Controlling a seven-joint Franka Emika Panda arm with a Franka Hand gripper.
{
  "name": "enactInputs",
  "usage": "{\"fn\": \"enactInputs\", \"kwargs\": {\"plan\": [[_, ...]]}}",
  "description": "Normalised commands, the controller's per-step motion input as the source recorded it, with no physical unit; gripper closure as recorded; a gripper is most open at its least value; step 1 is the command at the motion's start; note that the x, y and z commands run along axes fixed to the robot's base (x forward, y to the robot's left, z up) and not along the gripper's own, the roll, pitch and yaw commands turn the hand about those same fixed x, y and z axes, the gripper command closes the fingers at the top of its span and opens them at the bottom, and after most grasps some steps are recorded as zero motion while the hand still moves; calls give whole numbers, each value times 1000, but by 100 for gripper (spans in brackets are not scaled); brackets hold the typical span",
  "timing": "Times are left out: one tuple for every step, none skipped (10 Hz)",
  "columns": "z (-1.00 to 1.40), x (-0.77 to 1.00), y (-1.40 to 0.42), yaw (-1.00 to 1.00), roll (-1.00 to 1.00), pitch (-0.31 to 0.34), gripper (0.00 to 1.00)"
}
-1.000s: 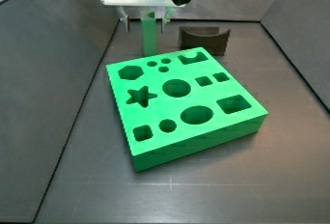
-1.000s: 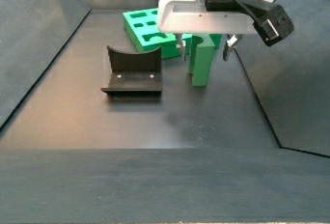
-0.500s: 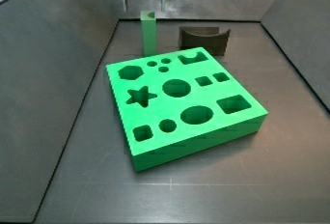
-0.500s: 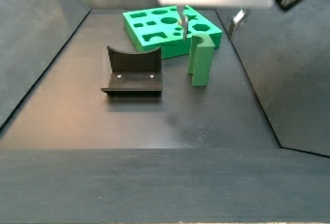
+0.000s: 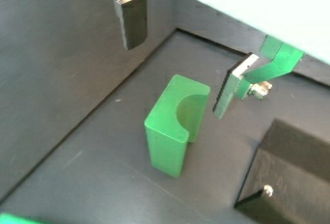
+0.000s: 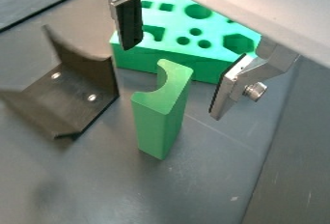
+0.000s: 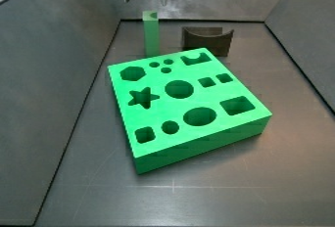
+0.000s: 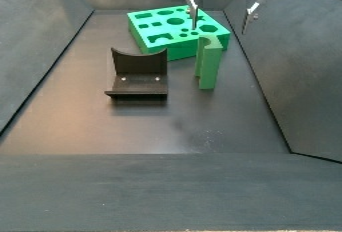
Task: Pick up the arch object. Move up. Rotate the arch object. Move to above the board. Insert the arch object.
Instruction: Rotate the arch object.
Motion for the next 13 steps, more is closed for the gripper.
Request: {"fn": "enactInputs", "kwargs": {"plan": [[-38, 31, 37, -1000, 18, 7, 0], [-38, 31, 32, -1000, 19, 7, 0], [-36, 33, 26, -1000, 20, 8, 0], [-34, 34, 24, -1000, 21, 8, 0], [-33, 34, 22, -1000, 22, 8, 0], [-32, 35, 21, -1000, 24, 9, 0], [-30, 36, 20, -1000, 26, 9, 0], [-30, 36, 20, -1000, 28, 10, 0], [-29, 36, 20, -1000, 31, 11, 0], [-28, 36, 20, -1000, 34, 12, 0], [-28, 36, 19, -1000, 36, 12, 0], [-28, 37, 19, -1000, 41, 14, 0], [-28, 37, 19, -1000, 45, 16, 0]]}}
